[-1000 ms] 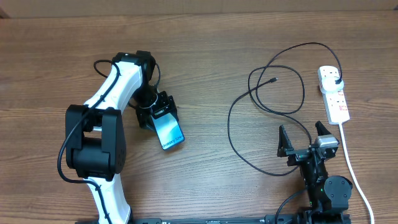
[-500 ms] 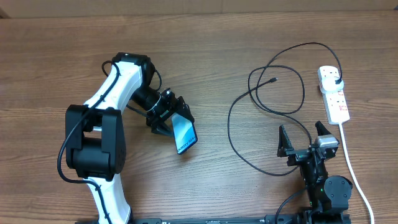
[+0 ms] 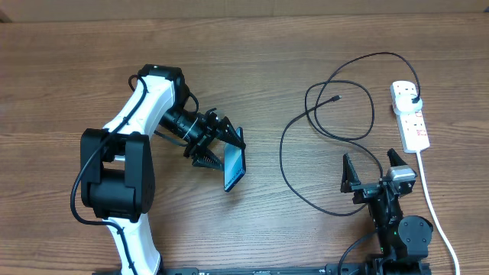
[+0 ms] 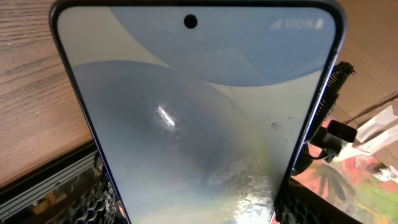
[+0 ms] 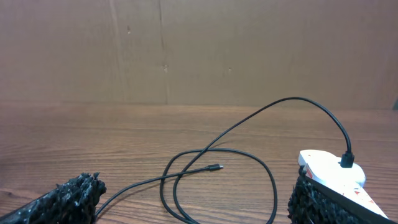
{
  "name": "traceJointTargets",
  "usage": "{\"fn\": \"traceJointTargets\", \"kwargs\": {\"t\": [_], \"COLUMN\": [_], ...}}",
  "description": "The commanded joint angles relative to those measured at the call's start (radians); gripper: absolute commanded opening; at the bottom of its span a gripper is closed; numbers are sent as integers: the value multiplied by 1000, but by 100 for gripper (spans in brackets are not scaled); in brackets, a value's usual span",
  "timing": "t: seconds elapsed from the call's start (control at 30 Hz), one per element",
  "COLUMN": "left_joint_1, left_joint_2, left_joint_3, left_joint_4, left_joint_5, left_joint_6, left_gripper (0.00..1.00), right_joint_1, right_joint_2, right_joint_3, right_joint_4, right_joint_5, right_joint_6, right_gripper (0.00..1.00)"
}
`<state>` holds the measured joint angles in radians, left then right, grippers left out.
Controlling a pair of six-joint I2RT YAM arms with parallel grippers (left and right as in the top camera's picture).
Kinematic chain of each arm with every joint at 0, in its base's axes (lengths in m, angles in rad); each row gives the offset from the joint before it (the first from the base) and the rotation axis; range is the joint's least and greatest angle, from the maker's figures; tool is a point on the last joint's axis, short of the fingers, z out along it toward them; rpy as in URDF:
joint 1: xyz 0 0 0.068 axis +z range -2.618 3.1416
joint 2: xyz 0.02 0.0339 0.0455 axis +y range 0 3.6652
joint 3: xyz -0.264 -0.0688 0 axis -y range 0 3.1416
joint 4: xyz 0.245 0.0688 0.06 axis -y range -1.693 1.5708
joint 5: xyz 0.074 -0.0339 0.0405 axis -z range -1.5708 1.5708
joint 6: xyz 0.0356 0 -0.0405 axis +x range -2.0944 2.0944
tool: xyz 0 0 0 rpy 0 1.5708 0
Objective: Plug charger to phone and switch on socket
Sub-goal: 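Lift the phone with the left gripper and tilt it upright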
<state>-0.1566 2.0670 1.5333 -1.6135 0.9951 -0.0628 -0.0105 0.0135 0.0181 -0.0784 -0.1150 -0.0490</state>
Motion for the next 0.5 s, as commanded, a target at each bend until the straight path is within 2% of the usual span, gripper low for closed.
{"fn": "traceJointTargets", "kwargs": {"t": [0.0, 0.47], "left_joint_1": [-1, 0], "left_joint_2": [-1, -1], "left_joint_3": [29, 29], "left_joint_4": [-14, -27], "left_joint_5": [67, 73], "left_joint_6": [42, 41], "left_gripper": [69, 69], "right_joint_1": [4, 5], "right_joint_2": [-11, -11], "right_joint_3": [-10, -10], "right_joint_4": [5, 6], "right_joint_5": [10, -27], "right_joint_6": [-2, 2], "right_gripper": [100, 100]}}
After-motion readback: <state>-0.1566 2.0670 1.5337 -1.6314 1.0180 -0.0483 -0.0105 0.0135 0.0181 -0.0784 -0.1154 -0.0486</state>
